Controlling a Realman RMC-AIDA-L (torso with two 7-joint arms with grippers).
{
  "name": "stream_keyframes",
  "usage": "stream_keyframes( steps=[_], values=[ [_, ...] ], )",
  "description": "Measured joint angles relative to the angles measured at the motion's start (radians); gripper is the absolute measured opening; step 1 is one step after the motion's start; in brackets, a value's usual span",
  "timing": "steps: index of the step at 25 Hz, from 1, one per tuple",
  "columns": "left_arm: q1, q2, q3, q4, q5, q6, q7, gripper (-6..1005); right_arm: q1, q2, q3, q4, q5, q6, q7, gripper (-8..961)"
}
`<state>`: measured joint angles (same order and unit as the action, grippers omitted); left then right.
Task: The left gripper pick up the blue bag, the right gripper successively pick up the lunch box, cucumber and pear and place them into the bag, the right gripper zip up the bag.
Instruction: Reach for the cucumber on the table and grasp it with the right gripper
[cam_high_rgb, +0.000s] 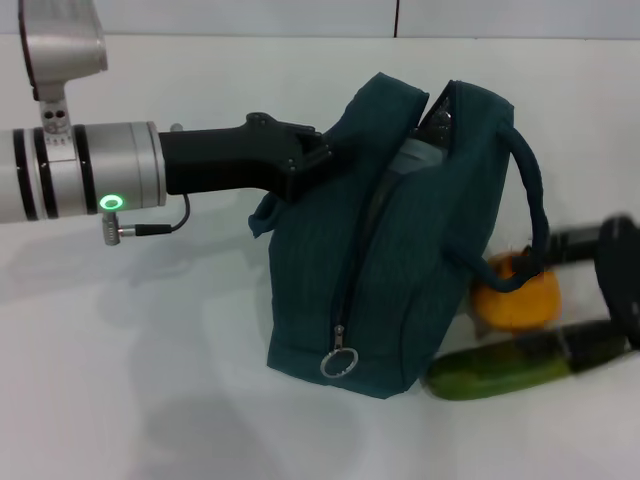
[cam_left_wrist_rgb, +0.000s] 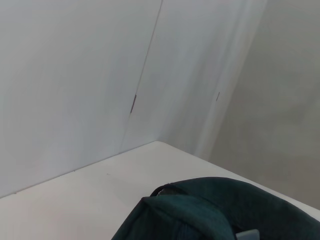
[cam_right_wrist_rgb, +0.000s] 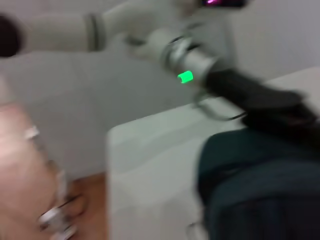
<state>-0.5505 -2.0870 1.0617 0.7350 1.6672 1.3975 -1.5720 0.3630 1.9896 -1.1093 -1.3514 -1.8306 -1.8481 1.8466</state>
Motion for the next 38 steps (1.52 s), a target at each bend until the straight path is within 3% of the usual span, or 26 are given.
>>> stream_keyframes(
  steps=[4, 10, 15, 20, 38],
  values=[
    [-0.002, -0.001, 0.027, 0.003, -0.001, 0.0, 0.001, 45, 0.05, 0.005, -0.003, 0.002, -0.062, -0.073, 0.014, 800],
    [-0.001, -0.001, 0.034, 0.001, -0.002, 0.0, 0.007, 45, 0.116, 0.021, -0.092, 0.009, -0.173, -0.008, 0.073, 803],
    [-0.001, -0.002, 0.029, 0.001, -0.009, -0.002, 0.009, 45, 0.168, 0.023, -0.232, 0.04, -0.258, 0.089, 0.138, 805],
    [0.0, -0.002, 0.034, 0.0, -0.01, -0.012, 0.013, 45, 0.22, 0.024, -0.289, 0.082, -0.316, 0.115, 0.175, 847],
    [-0.002, -0.004, 0.034, -0.002, -0.031, -0.015, 0.018, 45, 0.257, 0.031, -0.427, 0.12, -0.442, 0.188, 0.196, 860]
  ],
)
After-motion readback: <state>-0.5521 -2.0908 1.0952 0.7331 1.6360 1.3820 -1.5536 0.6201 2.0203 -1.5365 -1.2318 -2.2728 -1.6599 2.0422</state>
